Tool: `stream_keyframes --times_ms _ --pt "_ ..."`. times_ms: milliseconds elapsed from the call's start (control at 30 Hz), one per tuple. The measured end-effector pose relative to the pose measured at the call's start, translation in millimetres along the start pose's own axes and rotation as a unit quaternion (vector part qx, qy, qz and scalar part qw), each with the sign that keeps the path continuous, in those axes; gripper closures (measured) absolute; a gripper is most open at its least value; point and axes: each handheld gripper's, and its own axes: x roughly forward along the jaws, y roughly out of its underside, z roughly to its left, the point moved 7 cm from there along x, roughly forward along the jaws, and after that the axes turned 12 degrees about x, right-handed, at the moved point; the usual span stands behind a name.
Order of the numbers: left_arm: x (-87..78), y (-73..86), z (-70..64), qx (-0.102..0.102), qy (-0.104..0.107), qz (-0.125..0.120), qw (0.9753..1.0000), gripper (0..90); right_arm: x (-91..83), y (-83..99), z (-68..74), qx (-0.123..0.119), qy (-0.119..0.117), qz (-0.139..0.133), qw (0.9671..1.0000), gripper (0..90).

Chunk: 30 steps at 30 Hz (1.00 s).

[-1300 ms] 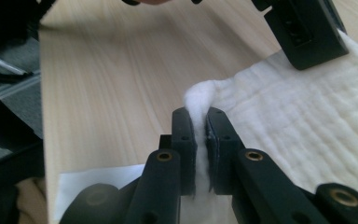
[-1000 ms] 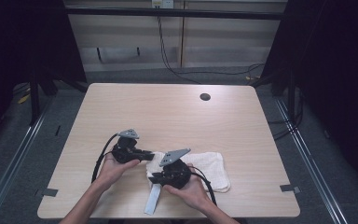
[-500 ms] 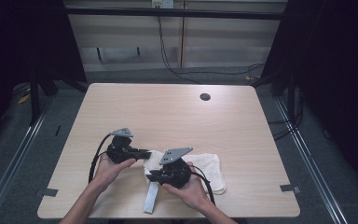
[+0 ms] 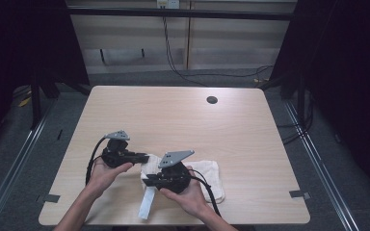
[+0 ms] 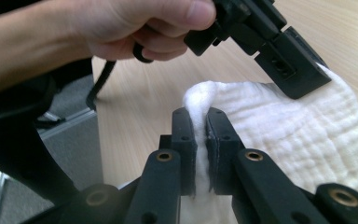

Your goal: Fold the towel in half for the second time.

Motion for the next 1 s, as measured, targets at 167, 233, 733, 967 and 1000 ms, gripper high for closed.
stream_keyframes --times_ms 167,233,733,967,1000 --pt "-12.0 -0.1 3.8 -0.003 -0.011 -0.001 0.9999 83.3 3.3 -8.0 3.9 -0.008 -0.004 -0.002 1.0000 84.1" --pt "-16.3 -3.1 2.8 0.005 -0.017 0.000 0.9998 83.3 3.3 -13.5 7.2 -0.011 -0.010 -0.008 0.9999 84.1" --pt "23.4 -33.7 -17.1 0.032 0.005 0.013 0.9994 82.4 -22.2 -3.2 -1.8 -0.001 0.020 -0.045 0.9988 84.0" --pt "40.1 -43.3 -25.0 0.038 0.015 0.015 0.9991 82.6 -43.4 6.3 -12.5 0.013 0.037 -0.056 0.9977 84.0" --pt "41.5 -45.4 -26.3 0.037 0.015 0.014 0.9991 82.7 -45.2 7.1 -13.7 0.014 0.038 -0.056 0.9976 84.0"
